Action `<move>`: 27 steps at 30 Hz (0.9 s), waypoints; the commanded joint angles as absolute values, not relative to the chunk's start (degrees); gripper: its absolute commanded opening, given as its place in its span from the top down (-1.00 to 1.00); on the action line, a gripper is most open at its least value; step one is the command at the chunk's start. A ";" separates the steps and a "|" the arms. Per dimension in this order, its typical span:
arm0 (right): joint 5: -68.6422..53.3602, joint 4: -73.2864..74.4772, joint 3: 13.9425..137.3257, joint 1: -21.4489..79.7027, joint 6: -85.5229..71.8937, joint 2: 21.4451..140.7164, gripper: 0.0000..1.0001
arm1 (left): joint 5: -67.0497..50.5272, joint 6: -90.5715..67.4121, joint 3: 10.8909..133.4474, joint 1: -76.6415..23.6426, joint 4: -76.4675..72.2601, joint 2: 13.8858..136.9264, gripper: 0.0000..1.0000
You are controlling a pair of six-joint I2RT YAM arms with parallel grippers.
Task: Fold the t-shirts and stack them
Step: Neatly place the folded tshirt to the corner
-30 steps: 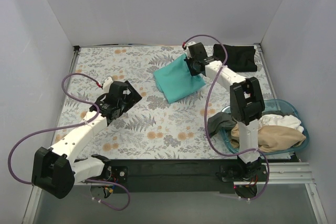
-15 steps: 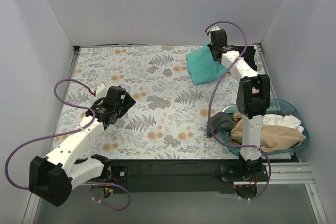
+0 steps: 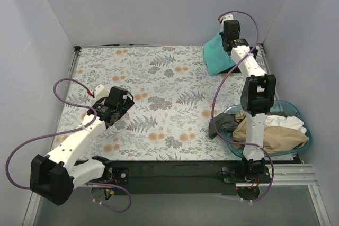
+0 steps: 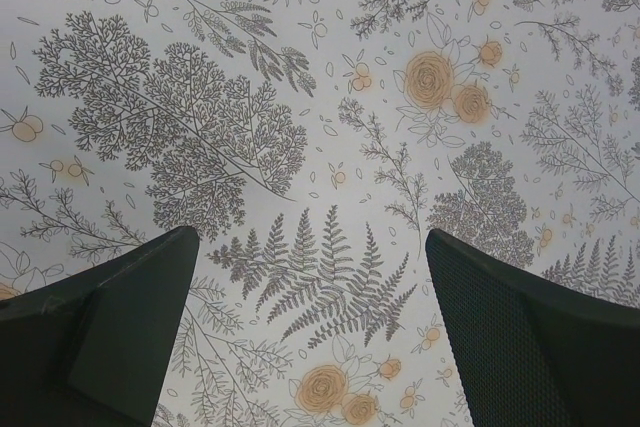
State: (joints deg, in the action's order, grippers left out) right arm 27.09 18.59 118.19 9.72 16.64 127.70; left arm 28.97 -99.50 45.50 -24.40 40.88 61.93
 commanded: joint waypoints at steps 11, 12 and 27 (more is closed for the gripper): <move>28.57 12.57 123.84 6.59 16.26 127.53 0.97 | 31.20 -99.67 47.90 -24.61 40.17 63.81 -0.95; 28.56 12.48 123.66 6.16 16.17 127.62 0.97 | 31.03 -99.67 47.90 -24.61 40.08 63.98 -0.95; 25.14 11.51 122.78 1.06 13.36 133.59 0.97 | 30.06 -99.32 47.99 -24.61 39.46 65.39 -0.96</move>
State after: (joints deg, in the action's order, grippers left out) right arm 25.41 14.85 121.08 2.55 14.90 132.49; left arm 29.19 -99.44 45.91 -24.40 40.23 65.39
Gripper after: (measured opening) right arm 0.120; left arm 0.978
